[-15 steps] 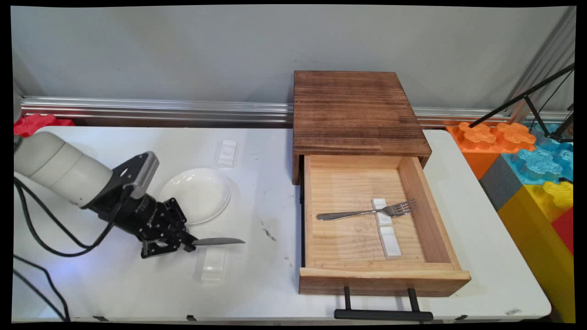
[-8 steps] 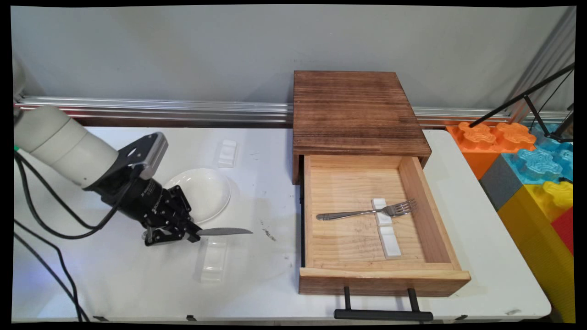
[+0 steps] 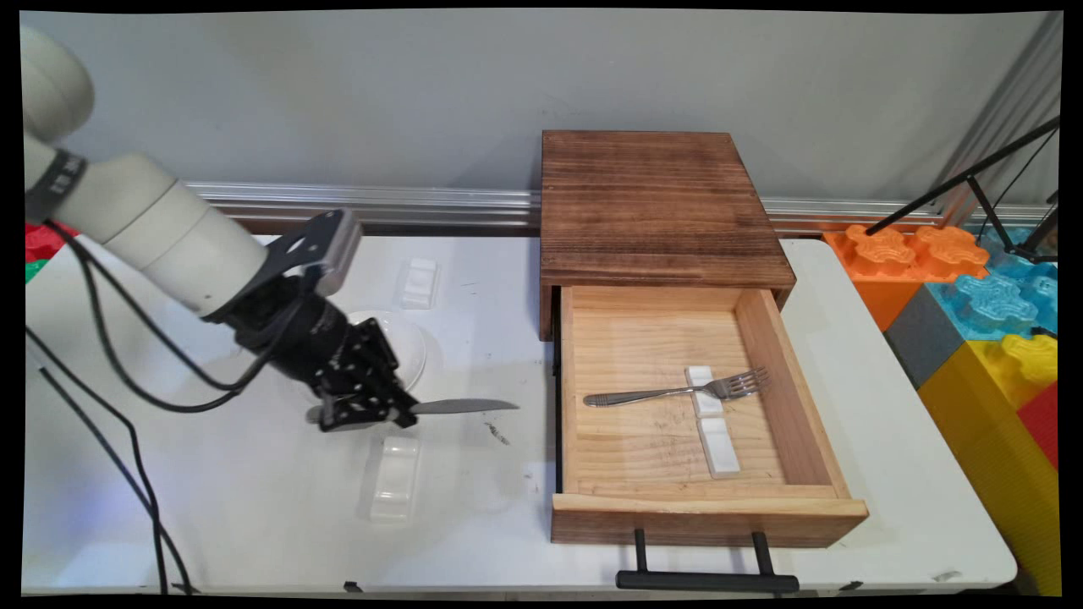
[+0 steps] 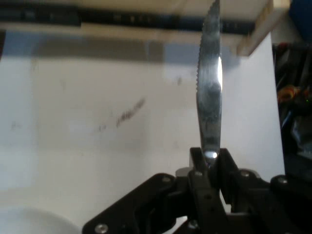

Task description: Place the picked object into the drawer

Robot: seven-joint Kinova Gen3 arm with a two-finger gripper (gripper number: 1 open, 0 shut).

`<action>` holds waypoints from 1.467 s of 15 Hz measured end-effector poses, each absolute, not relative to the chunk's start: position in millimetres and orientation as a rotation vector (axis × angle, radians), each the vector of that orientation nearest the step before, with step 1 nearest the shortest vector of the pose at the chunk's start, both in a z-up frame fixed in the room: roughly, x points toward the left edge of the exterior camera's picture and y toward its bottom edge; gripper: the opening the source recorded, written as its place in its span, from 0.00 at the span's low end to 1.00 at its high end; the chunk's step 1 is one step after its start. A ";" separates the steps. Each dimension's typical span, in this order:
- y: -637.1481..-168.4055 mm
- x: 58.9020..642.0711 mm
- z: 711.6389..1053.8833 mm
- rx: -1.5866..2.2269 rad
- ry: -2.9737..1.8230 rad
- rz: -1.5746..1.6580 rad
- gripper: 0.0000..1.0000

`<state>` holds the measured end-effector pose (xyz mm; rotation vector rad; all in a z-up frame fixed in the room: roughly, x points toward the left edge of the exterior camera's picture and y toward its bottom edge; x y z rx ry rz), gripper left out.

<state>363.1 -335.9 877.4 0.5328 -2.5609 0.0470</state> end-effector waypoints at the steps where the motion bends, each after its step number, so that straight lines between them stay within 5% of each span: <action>1: -339.2 355.1 880.1 0.530 -2.555 0.049 0.00; 22: -408.3 165.8 885.1 0.514 -2.521 0.121 0.00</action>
